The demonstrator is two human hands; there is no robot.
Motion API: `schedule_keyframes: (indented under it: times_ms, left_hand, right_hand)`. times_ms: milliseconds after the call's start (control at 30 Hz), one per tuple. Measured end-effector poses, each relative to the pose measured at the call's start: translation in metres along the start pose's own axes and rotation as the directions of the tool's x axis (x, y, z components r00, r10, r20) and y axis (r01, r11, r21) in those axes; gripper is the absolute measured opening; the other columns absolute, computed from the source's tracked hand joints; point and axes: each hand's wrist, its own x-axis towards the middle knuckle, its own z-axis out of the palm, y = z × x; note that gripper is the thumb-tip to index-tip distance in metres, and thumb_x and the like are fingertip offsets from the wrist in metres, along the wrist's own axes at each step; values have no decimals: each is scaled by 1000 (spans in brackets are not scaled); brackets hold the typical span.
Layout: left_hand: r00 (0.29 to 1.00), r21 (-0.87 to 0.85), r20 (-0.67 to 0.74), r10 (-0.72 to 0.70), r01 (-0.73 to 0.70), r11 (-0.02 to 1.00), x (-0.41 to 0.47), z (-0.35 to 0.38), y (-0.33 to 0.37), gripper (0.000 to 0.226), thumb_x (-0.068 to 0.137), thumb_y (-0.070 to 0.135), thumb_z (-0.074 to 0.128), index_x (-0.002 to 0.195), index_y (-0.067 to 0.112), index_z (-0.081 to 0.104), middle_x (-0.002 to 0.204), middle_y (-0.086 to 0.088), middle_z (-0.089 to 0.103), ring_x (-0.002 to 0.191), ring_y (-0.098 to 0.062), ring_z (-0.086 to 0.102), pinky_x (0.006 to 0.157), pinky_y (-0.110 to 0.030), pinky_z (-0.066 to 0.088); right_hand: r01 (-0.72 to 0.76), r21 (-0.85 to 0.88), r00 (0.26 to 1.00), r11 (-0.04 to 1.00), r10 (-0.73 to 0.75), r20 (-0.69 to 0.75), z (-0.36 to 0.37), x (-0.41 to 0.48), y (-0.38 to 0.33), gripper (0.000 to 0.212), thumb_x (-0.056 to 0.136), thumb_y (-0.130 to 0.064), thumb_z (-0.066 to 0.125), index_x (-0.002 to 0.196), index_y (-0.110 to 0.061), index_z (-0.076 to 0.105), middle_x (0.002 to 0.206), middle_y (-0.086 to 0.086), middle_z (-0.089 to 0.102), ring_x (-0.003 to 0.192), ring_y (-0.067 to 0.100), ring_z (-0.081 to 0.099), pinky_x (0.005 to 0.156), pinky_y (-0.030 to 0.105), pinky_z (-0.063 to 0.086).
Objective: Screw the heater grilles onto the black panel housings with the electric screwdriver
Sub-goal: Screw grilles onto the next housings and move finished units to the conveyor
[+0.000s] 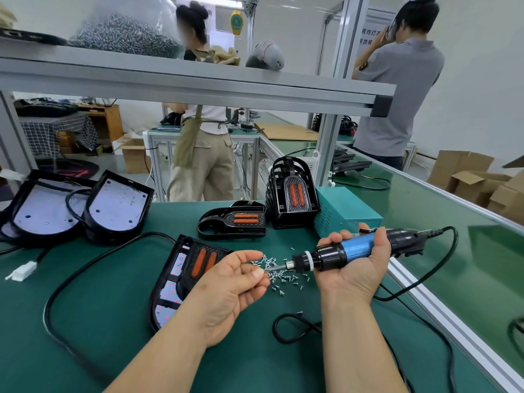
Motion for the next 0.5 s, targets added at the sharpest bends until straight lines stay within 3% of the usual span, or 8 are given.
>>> schedule_keyframes:
  times_ms: [500]
  left_hand:
    - [993,149,-119,5,13,989,-2,8,-3,21,94,3,62,114,10,62,72,-1,70,68,-9,70,59,-18,55]
  right_hand:
    - [72,-61,991,995,-65,114,7,-3,-3,18,92,-42,55,85,-26,59,61,-2,51,49,14,52,55,21,46]
